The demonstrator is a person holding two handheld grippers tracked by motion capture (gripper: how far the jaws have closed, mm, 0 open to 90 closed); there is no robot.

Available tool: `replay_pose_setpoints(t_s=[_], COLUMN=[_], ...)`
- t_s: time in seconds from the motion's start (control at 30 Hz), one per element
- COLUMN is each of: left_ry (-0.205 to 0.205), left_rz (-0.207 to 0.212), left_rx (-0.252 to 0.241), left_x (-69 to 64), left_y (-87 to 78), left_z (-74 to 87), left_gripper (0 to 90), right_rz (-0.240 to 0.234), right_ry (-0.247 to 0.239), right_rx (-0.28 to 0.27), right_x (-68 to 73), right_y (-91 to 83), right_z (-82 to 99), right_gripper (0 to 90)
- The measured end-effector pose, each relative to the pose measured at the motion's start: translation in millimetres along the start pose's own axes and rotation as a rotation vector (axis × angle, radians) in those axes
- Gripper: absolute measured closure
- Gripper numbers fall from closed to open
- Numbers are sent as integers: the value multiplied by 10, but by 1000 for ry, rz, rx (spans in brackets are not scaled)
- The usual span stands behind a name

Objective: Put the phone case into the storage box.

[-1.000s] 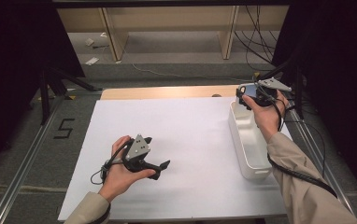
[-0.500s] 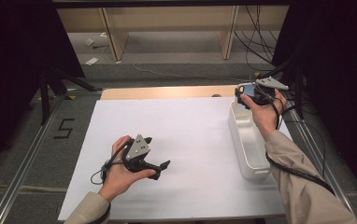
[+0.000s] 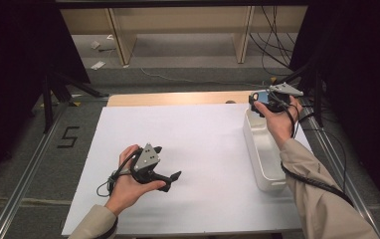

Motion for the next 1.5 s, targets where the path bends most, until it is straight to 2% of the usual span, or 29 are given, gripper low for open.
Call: replay_pose_setpoints(t_s=[0.77, 1.5], left_ry=[1, 3], left_rz=[3, 4], left_rx=[0, 0], left_x=[-7, -12], left_y=[7, 5], left_z=[0, -6], left_gripper=[0, 0], right_rz=[16, 43], right_ry=[-6, 12], right_rx=[45, 83], right_x=[-10, -48], right_y=[118, 229], right_z=[107, 223], right_gripper=[178, 176])
Point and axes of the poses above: each handheld gripper's, and its own axes: y roughly forward along the jaws, z roughly out of its underside, x roughly to its left, the point moved 8 cm from there along y, roughly forward along the jaws, and after that the axes turned 8 degrees about x, right-handed, at the moved point
